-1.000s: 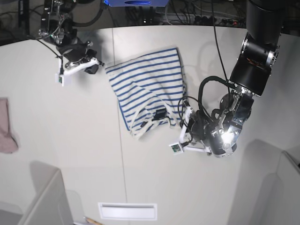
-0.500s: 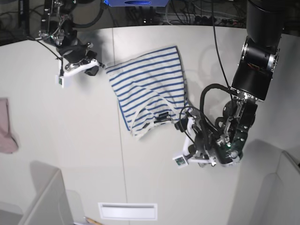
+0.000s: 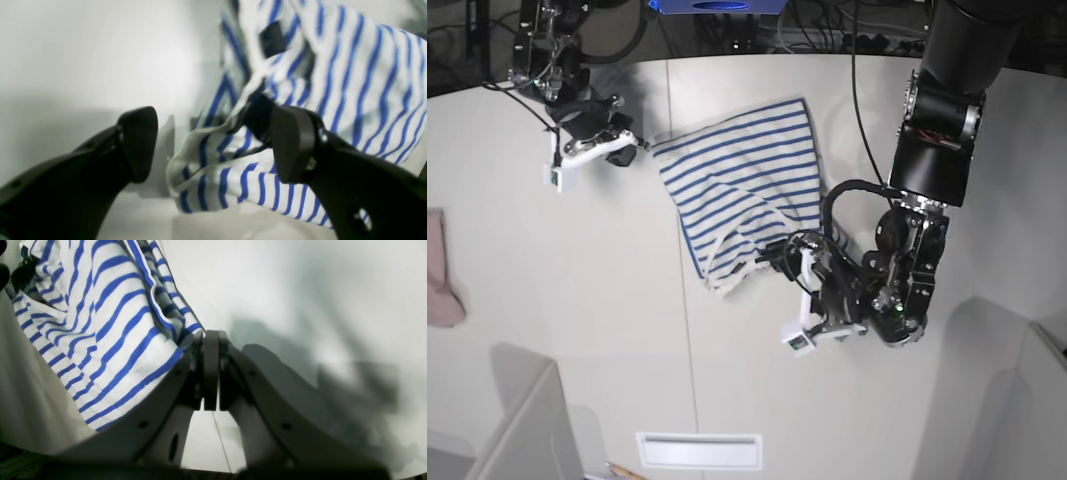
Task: Fold the T-shirt properly
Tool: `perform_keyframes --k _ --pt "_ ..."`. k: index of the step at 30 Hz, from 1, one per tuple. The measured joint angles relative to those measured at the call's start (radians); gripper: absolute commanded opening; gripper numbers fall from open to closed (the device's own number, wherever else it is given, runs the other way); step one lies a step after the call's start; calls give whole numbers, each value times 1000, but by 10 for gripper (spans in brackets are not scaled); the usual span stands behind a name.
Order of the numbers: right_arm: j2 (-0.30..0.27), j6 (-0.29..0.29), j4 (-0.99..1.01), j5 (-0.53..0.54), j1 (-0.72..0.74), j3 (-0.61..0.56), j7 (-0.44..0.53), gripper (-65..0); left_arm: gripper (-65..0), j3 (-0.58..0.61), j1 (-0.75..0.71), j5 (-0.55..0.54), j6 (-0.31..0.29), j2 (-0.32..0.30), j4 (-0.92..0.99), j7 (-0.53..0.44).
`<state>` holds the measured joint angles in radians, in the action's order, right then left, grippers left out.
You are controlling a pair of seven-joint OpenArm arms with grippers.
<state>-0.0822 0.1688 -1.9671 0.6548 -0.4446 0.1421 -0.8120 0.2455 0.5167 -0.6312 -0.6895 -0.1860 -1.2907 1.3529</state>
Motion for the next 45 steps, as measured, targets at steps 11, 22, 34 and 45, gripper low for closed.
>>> perform_keyframes --k 11,22,34,45 --pt "-60 0 -2 3 28 -3 -5 -650 -650 -270 -330 22 0 -233 -405 3" --pt "-80 -39 6 -109 191 -140 -94 -650 -650 -552 -793 251 0 -223 -574 -185" --pt "-94 -42 161 -139 227 -199 -117 -650 -650 -302 -746 616 -4 80 -550 -248" --pt "-91 -38 144 -142 148 -265 -103 -650 -650 -288 -563 739 -4 172 -369 -229"
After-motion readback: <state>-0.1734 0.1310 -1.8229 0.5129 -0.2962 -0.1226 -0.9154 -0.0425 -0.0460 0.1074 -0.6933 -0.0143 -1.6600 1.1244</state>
